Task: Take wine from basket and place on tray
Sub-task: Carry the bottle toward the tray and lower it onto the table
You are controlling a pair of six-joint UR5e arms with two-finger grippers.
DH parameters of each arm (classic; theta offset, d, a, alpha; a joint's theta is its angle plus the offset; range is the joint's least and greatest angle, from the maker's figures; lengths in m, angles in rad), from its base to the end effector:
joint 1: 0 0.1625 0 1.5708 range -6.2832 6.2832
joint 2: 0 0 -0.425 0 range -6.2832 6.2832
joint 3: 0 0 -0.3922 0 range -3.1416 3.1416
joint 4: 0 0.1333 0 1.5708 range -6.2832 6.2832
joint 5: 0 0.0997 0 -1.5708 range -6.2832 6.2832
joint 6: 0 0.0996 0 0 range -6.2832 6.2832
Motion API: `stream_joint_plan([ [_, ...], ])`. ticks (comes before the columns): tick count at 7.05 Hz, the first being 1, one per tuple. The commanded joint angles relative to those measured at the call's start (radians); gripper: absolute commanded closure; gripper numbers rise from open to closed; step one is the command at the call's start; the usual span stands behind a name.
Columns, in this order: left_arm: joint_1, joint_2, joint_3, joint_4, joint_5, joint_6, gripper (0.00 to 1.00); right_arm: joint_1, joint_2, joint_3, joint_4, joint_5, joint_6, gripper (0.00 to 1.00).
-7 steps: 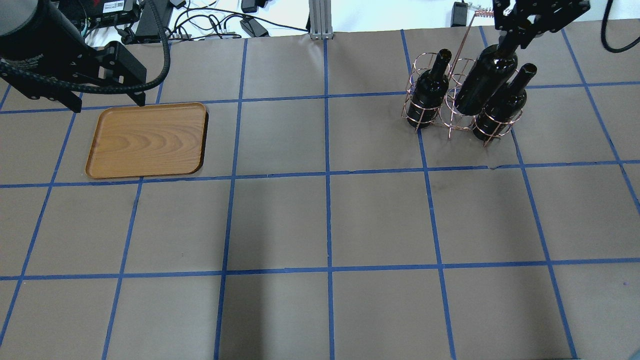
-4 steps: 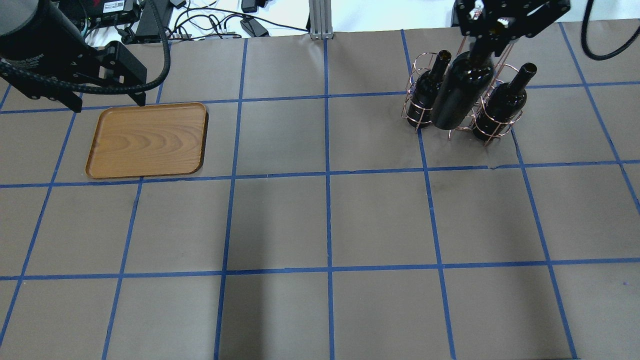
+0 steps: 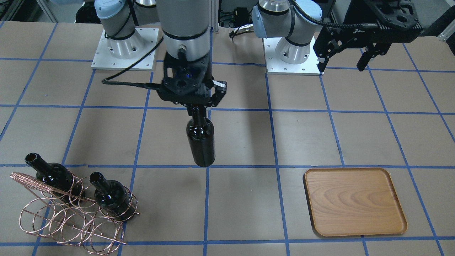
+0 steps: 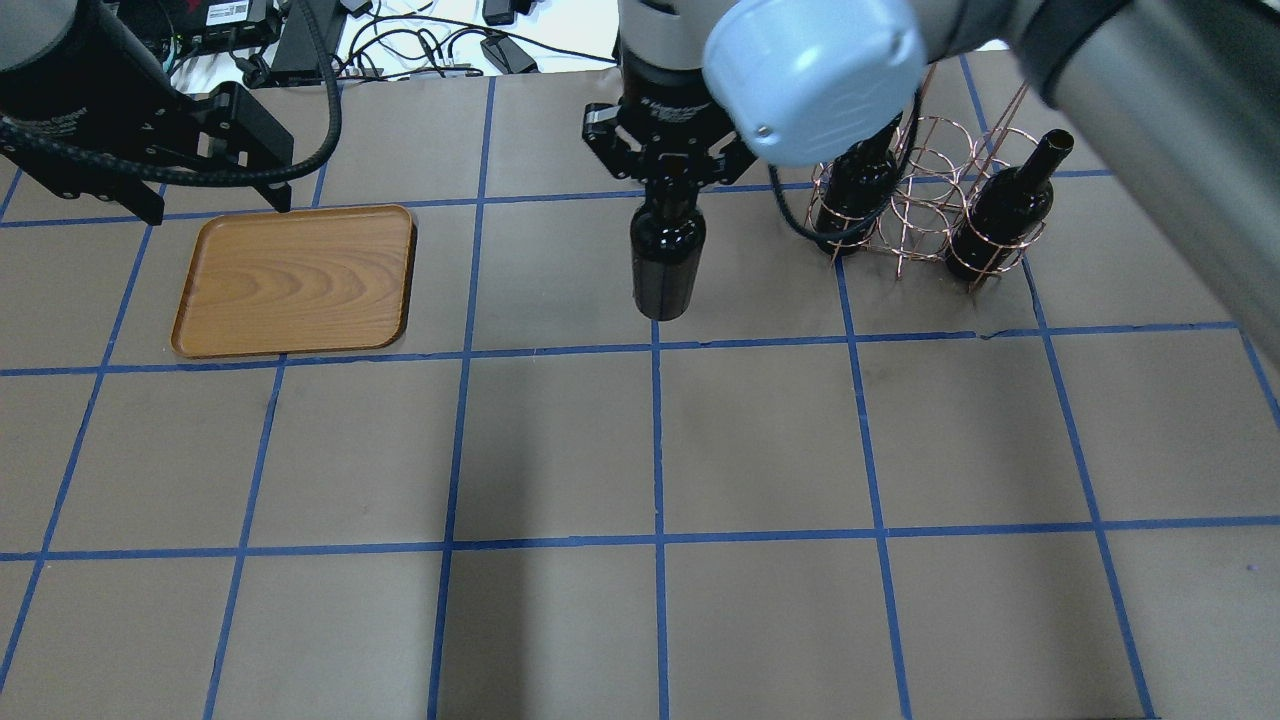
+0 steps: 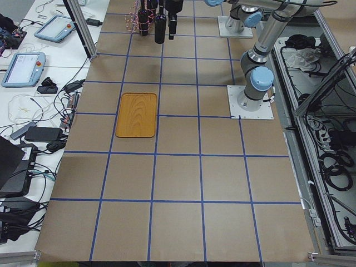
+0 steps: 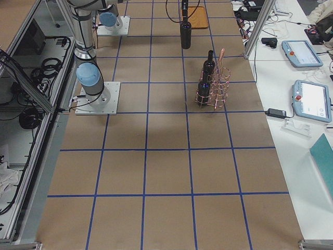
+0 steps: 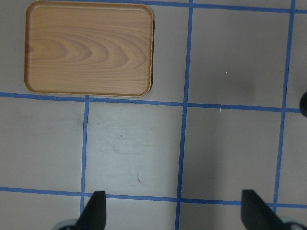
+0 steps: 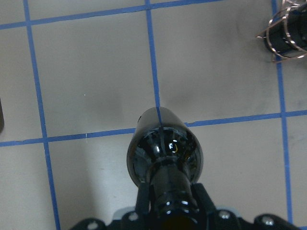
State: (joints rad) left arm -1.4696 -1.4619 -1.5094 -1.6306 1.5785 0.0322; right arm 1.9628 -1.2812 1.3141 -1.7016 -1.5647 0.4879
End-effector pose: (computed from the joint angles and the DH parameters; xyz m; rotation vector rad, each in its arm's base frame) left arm -0.0864 -0.4615 0.5635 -0.1083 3.1200 -0.1714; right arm 0.3615 -0.5239 0.4675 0.1477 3.0880 -0.1330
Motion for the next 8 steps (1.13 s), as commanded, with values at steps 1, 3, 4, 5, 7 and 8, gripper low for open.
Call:
stream_joint_plan([
  [1, 0.000, 0.000, 0.000, 0.000, 0.000, 0.000, 0.00, 0.083, 0.066, 0.062, -0.137, 0.002, 0.054, 1.00],
  [3, 0.000, 0.000, 0.000, 0.000, -0.002, 0.000, 0.00, 0.085, 0.069, 0.102, -0.170, 0.002, 0.058, 0.95],
  [4, 0.000, 0.000, 0.000, 0.000, 0.000, 0.000, 0.00, 0.085, 0.069, 0.100, -0.170, 0.009, 0.058, 0.88],
  [5, -0.002, 0.000, 0.000, 0.000, 0.000, 0.000, 0.00, 0.085, 0.074, 0.103, -0.170, 0.006, 0.057, 0.32],
  [7, -0.002, 0.000, 0.000, 0.000, -0.002, 0.000, 0.00, 0.071, 0.066, 0.067, -0.159, 0.018, 0.037, 0.00],
  [8, -0.002, 0.000, 0.000, 0.000, -0.002, -0.002, 0.00, 0.044, 0.066, 0.039, -0.153, 0.012, -0.023, 0.00],
])
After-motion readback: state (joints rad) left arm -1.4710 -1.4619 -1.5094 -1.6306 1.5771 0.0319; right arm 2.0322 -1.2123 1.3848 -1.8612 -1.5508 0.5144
